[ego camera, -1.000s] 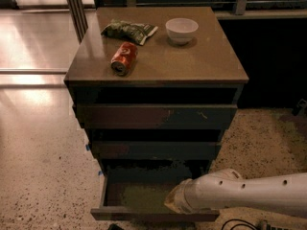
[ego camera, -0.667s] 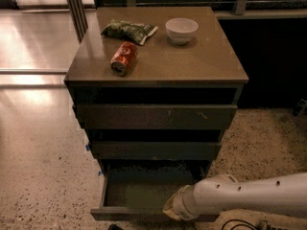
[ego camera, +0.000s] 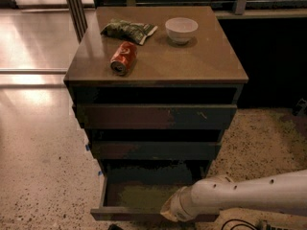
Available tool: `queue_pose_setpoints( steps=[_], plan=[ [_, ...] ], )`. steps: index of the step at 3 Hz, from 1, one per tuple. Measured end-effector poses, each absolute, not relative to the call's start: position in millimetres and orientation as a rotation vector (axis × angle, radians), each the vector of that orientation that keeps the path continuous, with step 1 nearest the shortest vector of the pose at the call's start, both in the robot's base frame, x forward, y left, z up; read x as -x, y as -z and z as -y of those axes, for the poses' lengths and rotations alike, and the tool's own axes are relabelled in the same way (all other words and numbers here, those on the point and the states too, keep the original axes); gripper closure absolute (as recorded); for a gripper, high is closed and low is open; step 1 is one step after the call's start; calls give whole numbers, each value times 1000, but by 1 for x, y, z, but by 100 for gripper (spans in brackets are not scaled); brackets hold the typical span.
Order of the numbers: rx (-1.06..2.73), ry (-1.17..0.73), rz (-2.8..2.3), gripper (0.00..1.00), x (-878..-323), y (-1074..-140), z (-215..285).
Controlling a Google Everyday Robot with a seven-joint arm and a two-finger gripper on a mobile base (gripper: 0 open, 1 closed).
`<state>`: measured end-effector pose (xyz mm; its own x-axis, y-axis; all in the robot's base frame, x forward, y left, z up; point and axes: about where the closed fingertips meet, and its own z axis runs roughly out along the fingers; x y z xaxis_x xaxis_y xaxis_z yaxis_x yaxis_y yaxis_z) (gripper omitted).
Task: Close bottom drawer
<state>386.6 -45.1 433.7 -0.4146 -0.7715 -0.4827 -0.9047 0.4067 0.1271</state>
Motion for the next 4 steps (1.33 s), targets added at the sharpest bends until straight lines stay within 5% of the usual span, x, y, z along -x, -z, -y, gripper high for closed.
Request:
queue_pose_setpoints(
  steps=[4],
  plan=[
    [1520, -524, -2324, 100, -394, -337, 22]
  ],
)
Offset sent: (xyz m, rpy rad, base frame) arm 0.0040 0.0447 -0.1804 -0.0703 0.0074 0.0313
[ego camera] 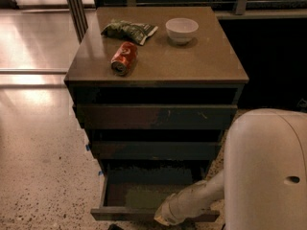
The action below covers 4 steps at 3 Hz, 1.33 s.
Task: Close bottom drawer
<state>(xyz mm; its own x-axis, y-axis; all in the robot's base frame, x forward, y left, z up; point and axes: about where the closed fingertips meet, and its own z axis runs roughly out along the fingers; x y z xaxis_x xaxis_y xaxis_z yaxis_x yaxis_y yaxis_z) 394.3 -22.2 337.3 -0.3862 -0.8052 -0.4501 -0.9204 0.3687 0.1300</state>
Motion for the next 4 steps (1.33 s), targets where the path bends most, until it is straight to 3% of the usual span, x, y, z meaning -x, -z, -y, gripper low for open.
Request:
queue_pose_setpoints(
  steps=[2, 4],
  plan=[
    [1404, -762, -2327, 100, -370, -289, -2],
    [1301, -824, -2374, 100, -374, -245, 6]
  ],
)
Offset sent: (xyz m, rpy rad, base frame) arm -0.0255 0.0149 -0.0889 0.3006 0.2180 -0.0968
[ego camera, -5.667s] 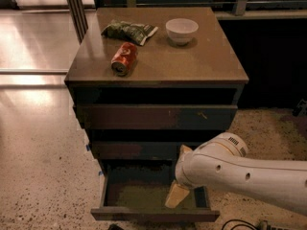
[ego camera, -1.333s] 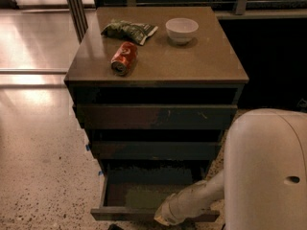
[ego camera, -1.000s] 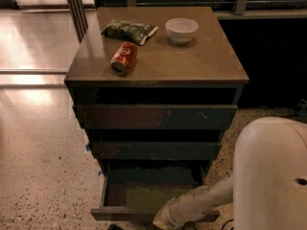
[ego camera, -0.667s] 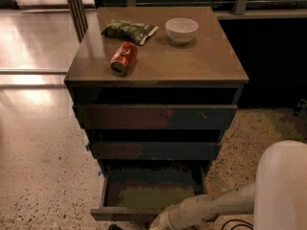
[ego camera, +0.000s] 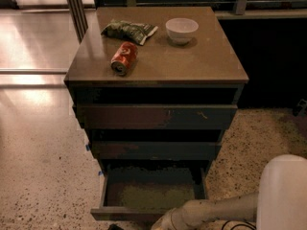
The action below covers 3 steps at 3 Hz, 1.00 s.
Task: Close bottom drawer
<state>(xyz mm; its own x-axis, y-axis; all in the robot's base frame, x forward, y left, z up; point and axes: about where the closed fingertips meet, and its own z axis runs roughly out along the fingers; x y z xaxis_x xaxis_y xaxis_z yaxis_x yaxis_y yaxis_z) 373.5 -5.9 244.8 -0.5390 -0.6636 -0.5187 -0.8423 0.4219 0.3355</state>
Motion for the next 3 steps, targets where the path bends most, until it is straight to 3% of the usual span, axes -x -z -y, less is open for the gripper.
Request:
queue_pose_setpoints(
  steps=[2, 3],
  plan=[
    [1287, -779, -2373, 100, -383, -240, 8],
    [1259, -669, -2358, 100, -417, -227, 15]
  ],
)
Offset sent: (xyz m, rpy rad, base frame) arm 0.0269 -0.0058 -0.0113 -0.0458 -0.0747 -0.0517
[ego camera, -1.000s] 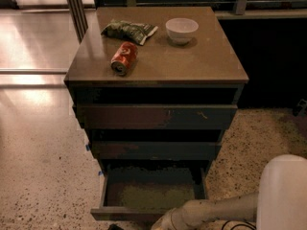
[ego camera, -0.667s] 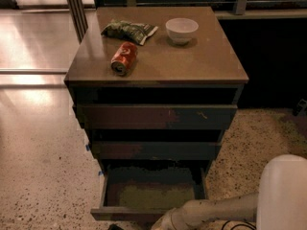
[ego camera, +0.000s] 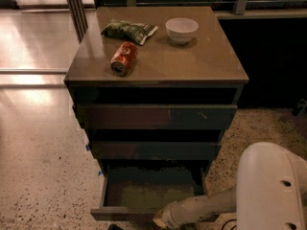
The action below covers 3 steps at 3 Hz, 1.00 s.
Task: Close bottom drawer
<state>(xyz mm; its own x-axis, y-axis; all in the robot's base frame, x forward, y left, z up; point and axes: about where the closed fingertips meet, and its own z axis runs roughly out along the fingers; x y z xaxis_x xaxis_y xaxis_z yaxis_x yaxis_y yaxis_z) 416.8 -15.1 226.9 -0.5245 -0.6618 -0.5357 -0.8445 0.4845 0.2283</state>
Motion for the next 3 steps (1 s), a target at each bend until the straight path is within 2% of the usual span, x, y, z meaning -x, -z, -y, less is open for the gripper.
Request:
queue_pose_setpoints(
  steps=[1, 3],
  plan=[
    [1257, -694, -2370, 100, -414, -212, 8],
    [1256, -622, -2368, 100, -439, -198, 17]
  ],
)
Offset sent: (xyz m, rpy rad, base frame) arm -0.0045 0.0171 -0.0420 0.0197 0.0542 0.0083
